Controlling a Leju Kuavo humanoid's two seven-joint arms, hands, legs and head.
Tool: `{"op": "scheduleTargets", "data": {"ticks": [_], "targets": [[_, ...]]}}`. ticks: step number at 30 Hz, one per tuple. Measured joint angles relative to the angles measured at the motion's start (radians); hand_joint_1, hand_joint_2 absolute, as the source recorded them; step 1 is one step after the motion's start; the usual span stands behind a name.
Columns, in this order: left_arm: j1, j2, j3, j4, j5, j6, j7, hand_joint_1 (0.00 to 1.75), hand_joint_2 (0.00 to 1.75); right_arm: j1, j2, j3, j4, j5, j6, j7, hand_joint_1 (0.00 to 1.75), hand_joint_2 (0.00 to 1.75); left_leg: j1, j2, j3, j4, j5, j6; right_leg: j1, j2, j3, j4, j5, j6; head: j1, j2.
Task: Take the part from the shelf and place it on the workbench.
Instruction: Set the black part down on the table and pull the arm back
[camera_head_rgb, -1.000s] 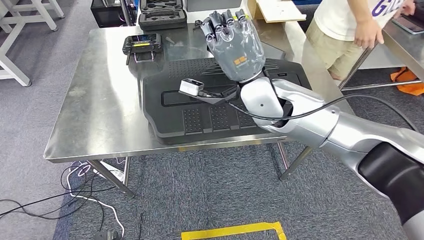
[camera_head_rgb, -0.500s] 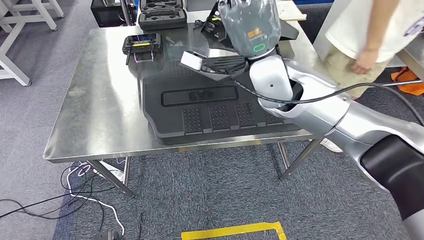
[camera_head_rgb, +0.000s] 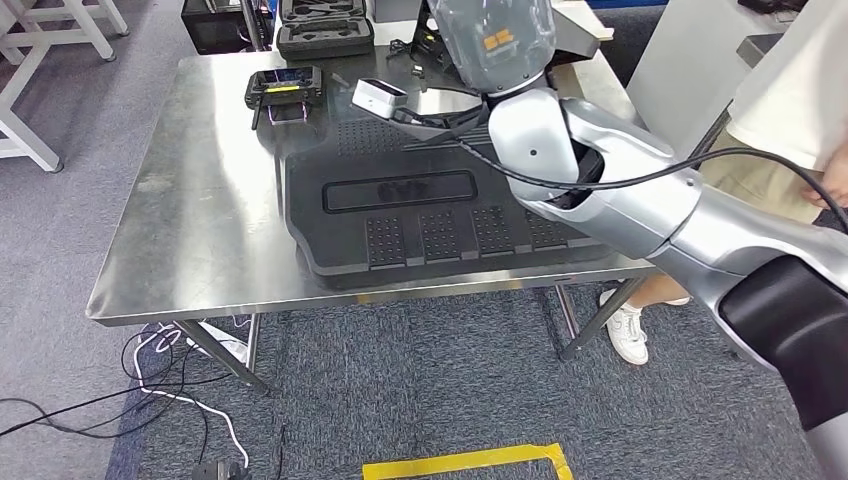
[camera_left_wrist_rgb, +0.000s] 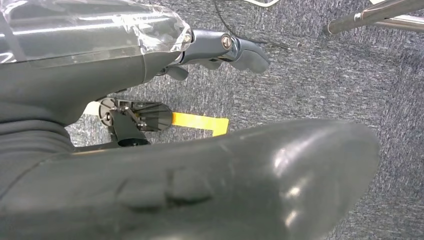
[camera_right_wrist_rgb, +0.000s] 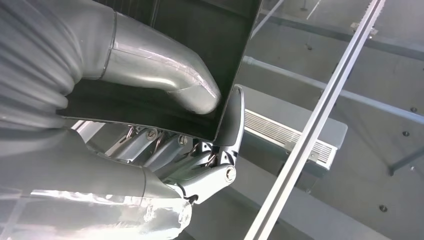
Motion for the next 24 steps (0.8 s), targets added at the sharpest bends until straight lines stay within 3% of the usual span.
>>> {"op": "scheduleTargets", "data": {"ticks": [9,24], "targets": [[-0.001,-0.003,-0.005,0.000,-0.003,-0.007,-0.005,0.00,0.00,-0.017,0.035,0.038,0.034,0.000,-0.014,0.002,1.75,1.75,0.000,0.000,0.000,0.000,0.000,0.000,0.000,0.000,0.000,0.000,0.000,0.000,0.000,0.000],[-0.007,-0.016,-0.022,0.000,-0.022,-0.033,-0.001,0.00,0.00,0.002,0.195,0.158,0.200,0.000,-0.110,0.010,1.73,1.75,0.001,0.000,0.000,0.000,0.000,0.000,0.001,0.000,0.000,0.000,-0.001,-0.001,0.000,0.000]]}}
